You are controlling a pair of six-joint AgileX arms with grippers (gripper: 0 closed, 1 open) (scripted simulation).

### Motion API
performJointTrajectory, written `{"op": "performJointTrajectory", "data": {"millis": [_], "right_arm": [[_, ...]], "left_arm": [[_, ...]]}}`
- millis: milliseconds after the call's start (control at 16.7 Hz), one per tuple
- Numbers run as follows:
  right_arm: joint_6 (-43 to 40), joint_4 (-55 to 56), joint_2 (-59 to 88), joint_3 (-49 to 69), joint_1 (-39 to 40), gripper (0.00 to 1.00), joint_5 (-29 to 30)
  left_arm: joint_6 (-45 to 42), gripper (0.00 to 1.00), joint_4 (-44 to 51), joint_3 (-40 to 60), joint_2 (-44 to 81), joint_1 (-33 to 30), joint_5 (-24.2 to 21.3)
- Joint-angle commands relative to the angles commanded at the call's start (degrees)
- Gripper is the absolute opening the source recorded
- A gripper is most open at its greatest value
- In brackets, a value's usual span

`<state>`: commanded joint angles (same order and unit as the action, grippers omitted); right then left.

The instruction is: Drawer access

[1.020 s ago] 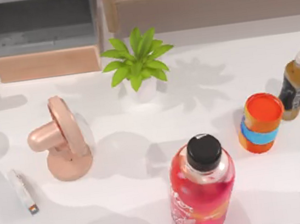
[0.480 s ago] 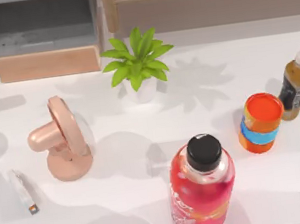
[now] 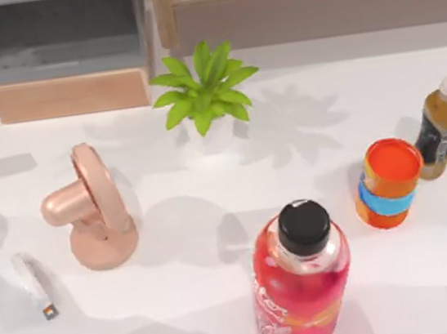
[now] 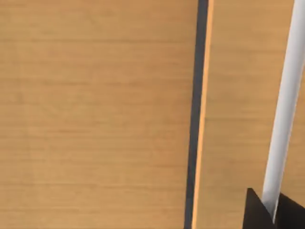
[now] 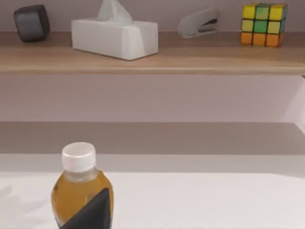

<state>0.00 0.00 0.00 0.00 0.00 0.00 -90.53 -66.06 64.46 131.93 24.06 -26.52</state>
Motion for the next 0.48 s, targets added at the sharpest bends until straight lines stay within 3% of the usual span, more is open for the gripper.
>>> {"op": "performJointTrajectory", "data": {"millis": [480], "right_arm": [[0.0, 0.0, 0.0, 0.0, 0.0, 1.0, 0.0]], "left_arm": [[-0.1, 0.0, -3.0, -5.6, -2.5, 1.4, -1.4]]}}
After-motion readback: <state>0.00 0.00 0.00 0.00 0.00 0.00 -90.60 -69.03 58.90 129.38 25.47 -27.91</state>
